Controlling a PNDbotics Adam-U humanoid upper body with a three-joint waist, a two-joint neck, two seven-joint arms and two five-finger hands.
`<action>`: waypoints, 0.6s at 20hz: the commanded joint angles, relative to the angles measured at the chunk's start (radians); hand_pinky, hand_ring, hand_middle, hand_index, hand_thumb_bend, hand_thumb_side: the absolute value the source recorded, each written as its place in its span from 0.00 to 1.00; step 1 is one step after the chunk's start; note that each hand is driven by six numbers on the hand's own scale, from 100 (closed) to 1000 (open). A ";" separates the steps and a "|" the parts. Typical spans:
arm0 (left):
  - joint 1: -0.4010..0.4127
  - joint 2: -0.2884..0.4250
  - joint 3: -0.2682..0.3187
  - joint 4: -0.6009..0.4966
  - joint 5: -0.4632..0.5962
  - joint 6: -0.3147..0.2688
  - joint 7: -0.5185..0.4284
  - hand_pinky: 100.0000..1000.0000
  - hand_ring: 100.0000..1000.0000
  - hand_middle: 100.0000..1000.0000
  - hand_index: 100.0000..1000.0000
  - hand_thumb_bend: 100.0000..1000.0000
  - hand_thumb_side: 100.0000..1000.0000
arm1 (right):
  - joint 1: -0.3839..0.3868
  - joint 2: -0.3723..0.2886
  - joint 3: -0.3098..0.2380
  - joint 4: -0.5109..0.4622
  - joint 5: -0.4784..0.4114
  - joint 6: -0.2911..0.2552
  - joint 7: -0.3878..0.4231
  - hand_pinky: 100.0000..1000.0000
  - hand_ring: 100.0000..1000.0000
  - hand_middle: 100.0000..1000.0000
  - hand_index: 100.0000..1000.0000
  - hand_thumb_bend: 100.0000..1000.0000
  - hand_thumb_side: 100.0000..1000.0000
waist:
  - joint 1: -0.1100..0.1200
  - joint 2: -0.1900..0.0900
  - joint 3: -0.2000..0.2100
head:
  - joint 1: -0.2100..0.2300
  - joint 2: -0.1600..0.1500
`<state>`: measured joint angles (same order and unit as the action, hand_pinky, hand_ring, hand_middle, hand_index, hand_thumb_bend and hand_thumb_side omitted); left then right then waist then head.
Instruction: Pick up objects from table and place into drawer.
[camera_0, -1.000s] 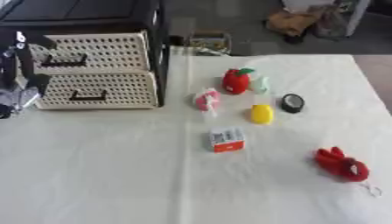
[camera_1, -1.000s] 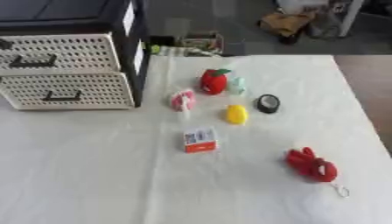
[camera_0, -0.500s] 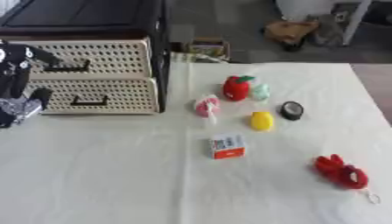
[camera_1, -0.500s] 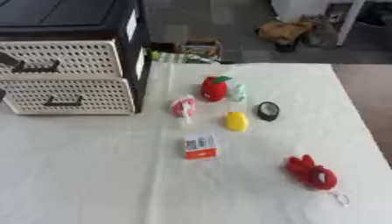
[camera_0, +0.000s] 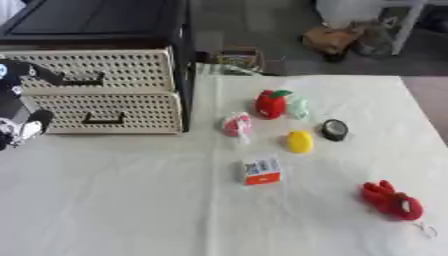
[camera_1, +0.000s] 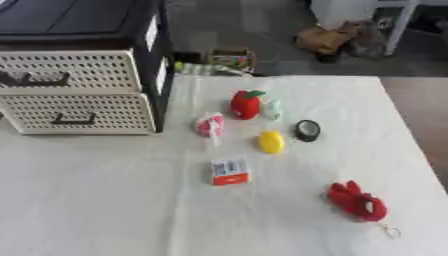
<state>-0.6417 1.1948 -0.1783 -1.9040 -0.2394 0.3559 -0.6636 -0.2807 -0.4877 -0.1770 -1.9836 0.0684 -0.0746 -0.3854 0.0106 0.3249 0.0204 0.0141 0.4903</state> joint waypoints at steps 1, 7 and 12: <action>-0.040 0.005 0.019 0.028 -0.026 0.001 -0.036 0.00 0.00 0.00 0.88 0.01 0.34 | -0.004 -0.013 -0.003 -0.016 -0.003 -0.001 0.004 0.70 0.47 0.43 0.71 0.00 0.69 | 0.002 -0.020 0.002 | -0.004 -0.011; -0.110 -0.033 0.005 0.095 -0.067 -0.031 -0.082 0.00 0.00 0.00 0.93 0.01 0.34 | -0.001 -0.010 -0.004 -0.016 -0.003 0.002 0.006 0.70 0.46 0.43 0.71 0.00 0.68 | 0.006 -0.019 0.000 | -0.004 -0.008; -0.153 -0.063 -0.011 0.135 -0.113 -0.065 -0.115 0.00 0.00 0.00 0.92 0.01 0.34 | 0.000 -0.009 -0.004 -0.016 -0.004 0.003 0.007 0.70 0.46 0.43 0.71 0.00 0.68 | 0.010 -0.017 -0.003 | -0.003 -0.004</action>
<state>-0.7756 1.1139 -0.1962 -1.7753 -0.3373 0.2968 -0.7684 -0.2727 -0.4802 -0.1770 -1.9836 0.0684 -0.0699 -0.3806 0.0186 0.3251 0.0181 0.0111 0.4901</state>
